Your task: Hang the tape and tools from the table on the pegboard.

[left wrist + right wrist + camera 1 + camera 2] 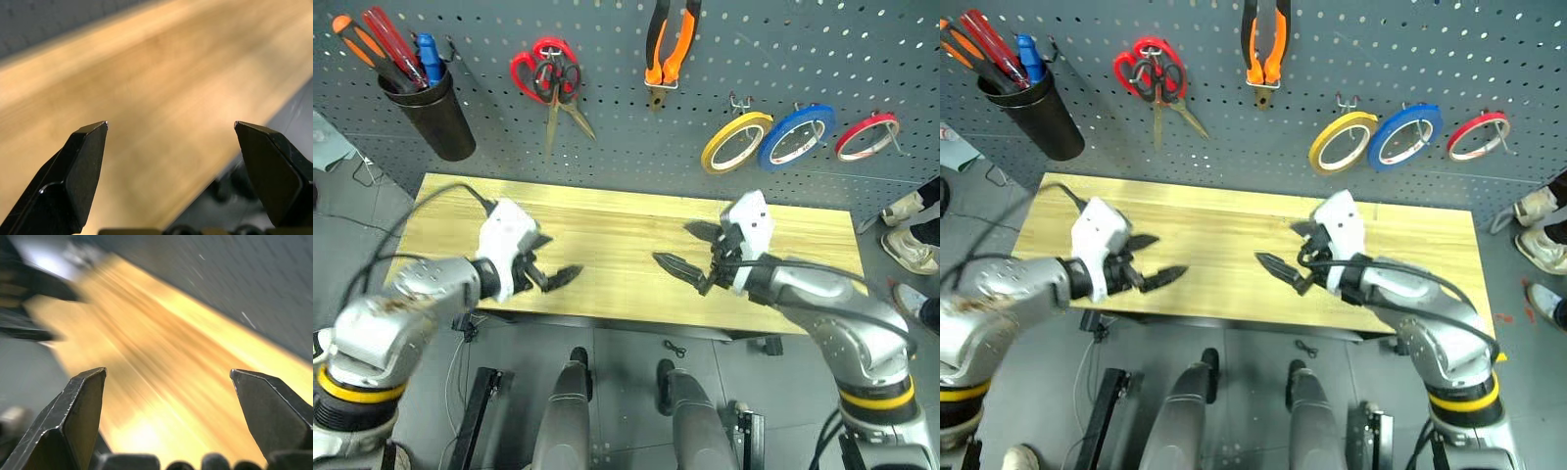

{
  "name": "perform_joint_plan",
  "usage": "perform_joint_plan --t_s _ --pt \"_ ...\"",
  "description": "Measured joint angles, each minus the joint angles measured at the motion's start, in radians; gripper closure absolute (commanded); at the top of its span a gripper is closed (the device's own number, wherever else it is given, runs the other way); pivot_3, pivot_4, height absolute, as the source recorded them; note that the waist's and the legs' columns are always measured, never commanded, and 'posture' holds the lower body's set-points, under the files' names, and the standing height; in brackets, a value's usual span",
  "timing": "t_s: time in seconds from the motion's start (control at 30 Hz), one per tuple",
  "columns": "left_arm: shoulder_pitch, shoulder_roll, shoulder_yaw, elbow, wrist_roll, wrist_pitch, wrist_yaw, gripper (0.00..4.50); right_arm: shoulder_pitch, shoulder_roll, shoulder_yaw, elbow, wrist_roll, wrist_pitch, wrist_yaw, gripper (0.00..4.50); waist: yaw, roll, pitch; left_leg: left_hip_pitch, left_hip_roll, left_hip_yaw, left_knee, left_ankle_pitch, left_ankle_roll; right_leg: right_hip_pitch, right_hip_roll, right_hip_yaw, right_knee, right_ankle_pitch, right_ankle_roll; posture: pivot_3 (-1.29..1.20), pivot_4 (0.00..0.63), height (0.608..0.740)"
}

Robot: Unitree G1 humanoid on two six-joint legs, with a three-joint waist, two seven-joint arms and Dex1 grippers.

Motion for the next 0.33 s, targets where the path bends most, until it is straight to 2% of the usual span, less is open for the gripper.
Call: perform_joint_plan --t_s 0.1,0.17,0.23,0.33 --pt "0.006 -0.09 -0.09 0.139 0.09 -0.112 -0.024 0.1 0.052 0.022 -0.025 0.08 -0.071 0.016 -0.094 0.0 0.008 0.0 -0.003 -0.001 0.0 0.001 0.0 0.001 0.001 0.002 0.0 0.0 -0.007 0.005 0.001 0.13 0.348 0.74" --pt "-0.005 -0.153 -0.107 0.229 0.118 -0.149 -0.033 0.1 0.093 0.034 -0.057 0.122 -0.099 0.024 -0.136 0.0 0.012 -0.001 -0.004 -0.003 0.0 0.001 0.001 0.002 0.003 0.002 0.0 0.0 -0.008 0.005 0.002 0.13 0.348 0.74" --pt "-0.025 -0.191 -0.109 0.298 0.139 -0.17 -0.034 0.1 0.122 0.045 -0.084 0.149 -0.121 0.026 -0.162 0.0 0.012 -0.001 -0.004 -0.004 0.0 0.0 0.0 0.006 0.01 0.001 0.0 0.0 -0.008 0.006 0.004 0.12 0.346 0.74" --pt "-0.07 -0.211 -0.117 0.394 0.201 -0.231 -0.039 0.1 0.163 0.051 -0.101 0.169 -0.145 0.006 -0.172 0.0 0.01 -0.001 -0.008 -0.003 0.0 0.0 0.0 0.007 0.011 0.001 0.001 0.0 -0.007 0.008 0.01 0.11 0.338 0.74"
